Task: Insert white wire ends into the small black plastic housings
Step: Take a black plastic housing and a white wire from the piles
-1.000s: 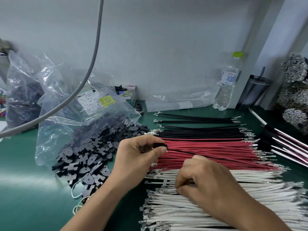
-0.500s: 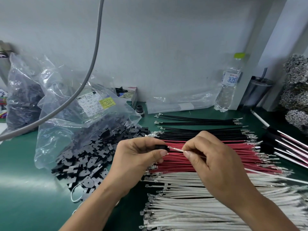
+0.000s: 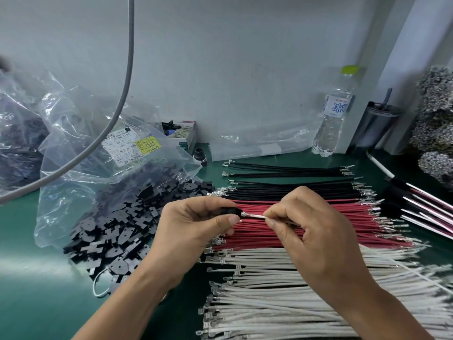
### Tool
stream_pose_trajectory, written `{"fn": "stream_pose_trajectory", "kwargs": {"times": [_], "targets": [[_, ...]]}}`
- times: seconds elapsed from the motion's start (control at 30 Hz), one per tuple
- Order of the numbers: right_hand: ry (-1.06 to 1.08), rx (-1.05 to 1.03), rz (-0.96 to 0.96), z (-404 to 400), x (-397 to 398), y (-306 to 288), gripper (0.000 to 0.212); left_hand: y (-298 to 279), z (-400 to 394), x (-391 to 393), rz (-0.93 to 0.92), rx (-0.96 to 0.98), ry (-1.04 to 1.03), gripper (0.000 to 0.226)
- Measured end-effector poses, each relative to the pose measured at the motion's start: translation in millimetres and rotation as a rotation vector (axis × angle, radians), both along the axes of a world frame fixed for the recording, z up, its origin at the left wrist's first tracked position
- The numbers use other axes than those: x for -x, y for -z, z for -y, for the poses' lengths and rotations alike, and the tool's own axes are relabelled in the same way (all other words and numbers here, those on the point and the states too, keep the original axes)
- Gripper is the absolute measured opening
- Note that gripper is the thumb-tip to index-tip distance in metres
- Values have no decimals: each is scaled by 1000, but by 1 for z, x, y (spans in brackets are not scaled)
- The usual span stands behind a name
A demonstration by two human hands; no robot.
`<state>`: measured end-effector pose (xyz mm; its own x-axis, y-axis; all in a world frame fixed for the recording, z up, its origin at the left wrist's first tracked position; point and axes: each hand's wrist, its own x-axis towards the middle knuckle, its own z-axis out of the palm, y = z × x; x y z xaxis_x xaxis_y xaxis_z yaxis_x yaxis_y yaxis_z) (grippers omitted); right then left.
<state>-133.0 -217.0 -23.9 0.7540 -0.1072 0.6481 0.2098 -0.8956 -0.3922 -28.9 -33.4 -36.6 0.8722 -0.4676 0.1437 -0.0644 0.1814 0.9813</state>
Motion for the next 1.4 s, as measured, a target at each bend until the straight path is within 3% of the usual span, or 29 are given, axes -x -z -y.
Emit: {"fn": "stream_pose_trajectory", "kwargs": {"times": [0.4, 0.63, 0.8, 0.97, 1.07, 1.23, 1.4], "targets": [[-19, 62, 53, -4, -1, 4, 6, -3, -1, 3, 15, -45, 11, 26], [-132, -293, -84, 5, -7, 9, 10, -5, -3, 5, 54, -101, 69, 20], [-81, 49, -14, -1, -6, 6, 7, -5, -3, 7, 168, -149, 15, 20], [-81, -53, -23, 1, -8, 6, 7, -3, -1, 9, 270, -219, -41, 19], [-100, -237, -54, -1, -7, 9, 10, -5, -4, 6, 166, -127, 20, 21], [-70, 87, 2, -3, -7, 8, 10, -3, -2, 8, 313, -262, -34, 21], [-91, -157, -18, -3, -7, 11, 7, -3, -4, 7, 185, -138, -16, 20]]}}
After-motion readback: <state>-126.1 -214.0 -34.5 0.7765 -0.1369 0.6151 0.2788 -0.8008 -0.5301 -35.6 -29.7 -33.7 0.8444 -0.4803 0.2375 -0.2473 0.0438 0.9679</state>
